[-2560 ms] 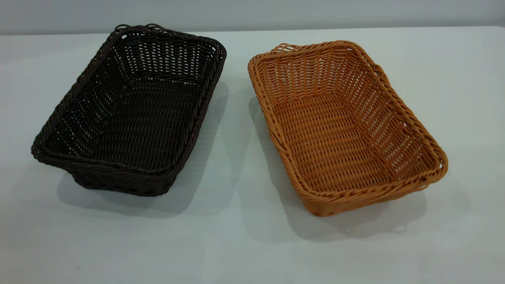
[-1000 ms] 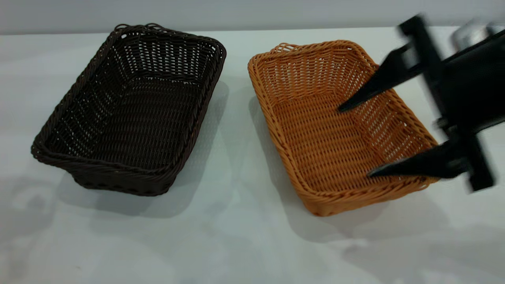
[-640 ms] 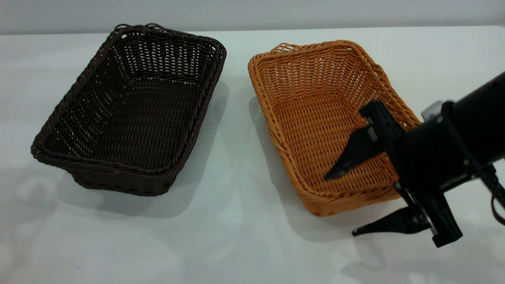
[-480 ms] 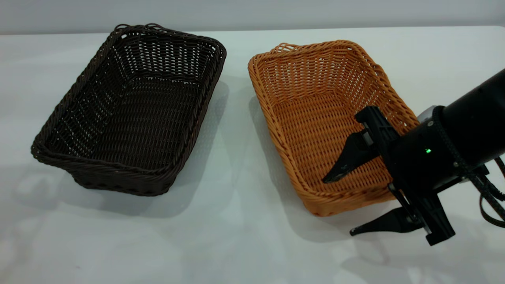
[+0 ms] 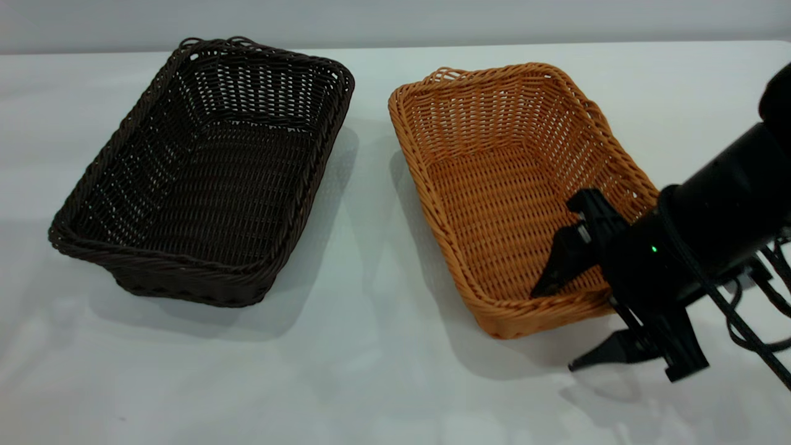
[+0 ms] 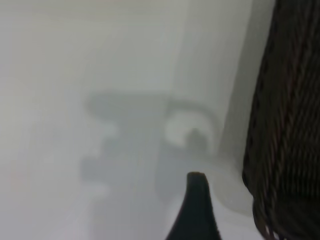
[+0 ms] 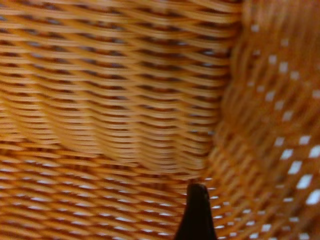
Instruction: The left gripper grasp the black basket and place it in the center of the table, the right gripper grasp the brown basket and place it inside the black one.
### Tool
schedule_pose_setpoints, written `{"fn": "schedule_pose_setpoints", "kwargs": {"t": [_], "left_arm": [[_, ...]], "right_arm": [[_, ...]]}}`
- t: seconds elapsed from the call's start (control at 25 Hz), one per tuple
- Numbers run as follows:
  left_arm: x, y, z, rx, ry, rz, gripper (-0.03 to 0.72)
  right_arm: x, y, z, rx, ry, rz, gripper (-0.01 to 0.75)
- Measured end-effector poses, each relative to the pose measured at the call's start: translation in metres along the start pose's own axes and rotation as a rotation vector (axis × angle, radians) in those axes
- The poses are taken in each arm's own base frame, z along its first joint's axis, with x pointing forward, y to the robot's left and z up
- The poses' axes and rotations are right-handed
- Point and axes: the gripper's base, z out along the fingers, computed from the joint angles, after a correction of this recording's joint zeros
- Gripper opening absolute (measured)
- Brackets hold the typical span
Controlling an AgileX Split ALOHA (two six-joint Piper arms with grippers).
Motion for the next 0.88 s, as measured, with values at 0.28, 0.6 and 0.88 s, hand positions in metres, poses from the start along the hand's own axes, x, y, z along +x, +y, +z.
{"fn": "schedule_pose_setpoints", "kwargs": {"t": [0.28, 0.6, 0.88], "left_arm": [[-0.032, -0.015, 0.066, 0.019, 0.084, 0.074, 0.552], [-0.045, -0.045, 0.137, 0.048, 0.161, 0.177, 0.552], [-0.025, -0.068, 0.182, 0.064, 0.227, 0.234, 0.480]], "right_arm": [[0.000, 0.010, 0.000, -0.027, -0.003, -0.012, 0.523], [-0.001, 0.010, 0.000, -0.025, -0.009, -0.030, 0.512], [-0.005, 0.006, 0.006, 0.001, -0.025, -0.029, 0.472]]}}
